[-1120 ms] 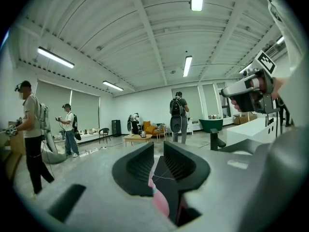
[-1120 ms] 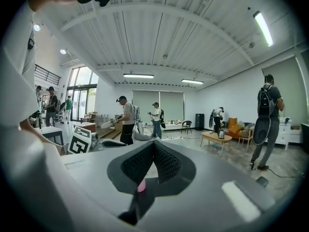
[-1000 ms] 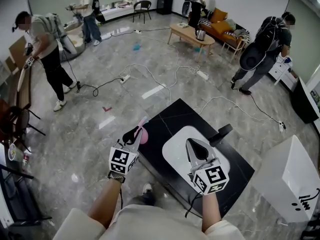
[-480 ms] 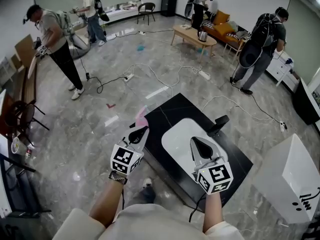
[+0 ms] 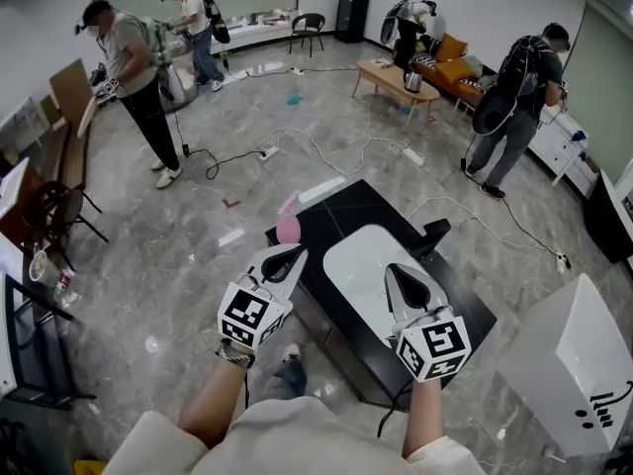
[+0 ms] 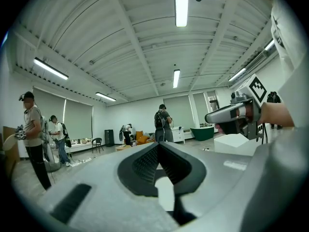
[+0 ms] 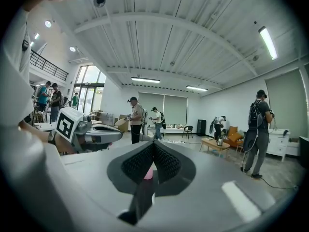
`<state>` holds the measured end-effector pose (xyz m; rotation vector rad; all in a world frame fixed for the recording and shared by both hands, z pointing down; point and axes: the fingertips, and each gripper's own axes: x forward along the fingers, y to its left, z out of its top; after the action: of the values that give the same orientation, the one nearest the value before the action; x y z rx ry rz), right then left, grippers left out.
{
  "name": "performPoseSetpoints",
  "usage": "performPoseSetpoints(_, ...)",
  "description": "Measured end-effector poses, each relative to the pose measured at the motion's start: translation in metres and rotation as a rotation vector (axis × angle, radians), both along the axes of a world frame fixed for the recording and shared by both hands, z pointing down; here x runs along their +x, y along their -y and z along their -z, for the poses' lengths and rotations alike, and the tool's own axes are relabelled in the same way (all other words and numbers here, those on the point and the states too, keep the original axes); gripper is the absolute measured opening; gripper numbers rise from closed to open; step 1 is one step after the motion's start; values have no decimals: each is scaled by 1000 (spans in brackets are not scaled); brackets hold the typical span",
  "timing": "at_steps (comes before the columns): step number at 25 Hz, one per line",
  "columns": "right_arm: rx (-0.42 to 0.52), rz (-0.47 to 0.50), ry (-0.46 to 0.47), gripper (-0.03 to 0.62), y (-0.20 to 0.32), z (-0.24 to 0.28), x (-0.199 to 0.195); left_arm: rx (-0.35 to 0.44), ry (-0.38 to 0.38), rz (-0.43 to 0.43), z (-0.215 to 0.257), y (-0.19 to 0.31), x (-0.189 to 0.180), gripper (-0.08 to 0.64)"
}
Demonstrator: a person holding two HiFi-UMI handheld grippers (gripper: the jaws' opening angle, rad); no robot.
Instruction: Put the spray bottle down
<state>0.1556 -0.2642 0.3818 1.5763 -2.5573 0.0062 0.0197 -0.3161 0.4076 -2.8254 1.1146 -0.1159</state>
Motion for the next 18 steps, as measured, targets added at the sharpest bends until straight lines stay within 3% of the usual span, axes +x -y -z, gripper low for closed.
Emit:
performPoseSetpoints(8, 40, 27, 5, 8, -46, 17, -1, 58, -1, 7, 29, -63, 3, 5)
performPoseSetpoints(18, 97, 82, -37, 8, -84, 41, -13, 121, 10, 56, 54, -101, -8, 6)
